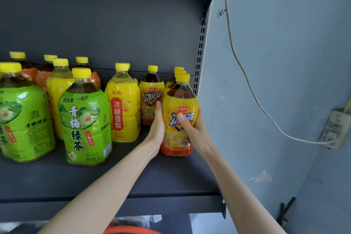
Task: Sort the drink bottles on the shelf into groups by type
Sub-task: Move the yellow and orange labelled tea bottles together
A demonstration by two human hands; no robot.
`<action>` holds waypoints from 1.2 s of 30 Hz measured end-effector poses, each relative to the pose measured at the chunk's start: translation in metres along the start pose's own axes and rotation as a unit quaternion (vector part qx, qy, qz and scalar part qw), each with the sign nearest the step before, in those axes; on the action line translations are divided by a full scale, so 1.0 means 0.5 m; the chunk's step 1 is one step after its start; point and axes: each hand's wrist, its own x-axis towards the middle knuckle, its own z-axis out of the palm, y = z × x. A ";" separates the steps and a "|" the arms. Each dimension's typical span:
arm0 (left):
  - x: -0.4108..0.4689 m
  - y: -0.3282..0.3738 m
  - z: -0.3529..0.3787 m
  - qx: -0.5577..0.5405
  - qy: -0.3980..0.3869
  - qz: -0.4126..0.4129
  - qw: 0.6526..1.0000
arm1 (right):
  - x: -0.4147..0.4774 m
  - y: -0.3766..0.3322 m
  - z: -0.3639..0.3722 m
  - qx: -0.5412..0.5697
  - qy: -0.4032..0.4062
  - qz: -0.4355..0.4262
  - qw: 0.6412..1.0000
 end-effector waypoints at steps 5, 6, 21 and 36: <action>-0.003 0.006 0.005 0.022 0.009 0.013 1.000 | 0.005 0.002 -0.002 -0.033 0.011 -0.007 0.999; -0.002 0.005 0.005 0.024 0.008 0.017 1.000 | 0.007 0.002 -0.004 -0.040 0.013 -0.009 0.999; -0.032 0.037 -0.009 0.182 -0.053 0.109 0.976 | -0.007 0.013 -0.043 -0.108 -0.047 -0.016 0.993; -0.023 0.035 -0.008 0.240 -0.064 0.128 0.960 | -0.002 0.003 -0.046 -0.148 -0.070 0.015 0.986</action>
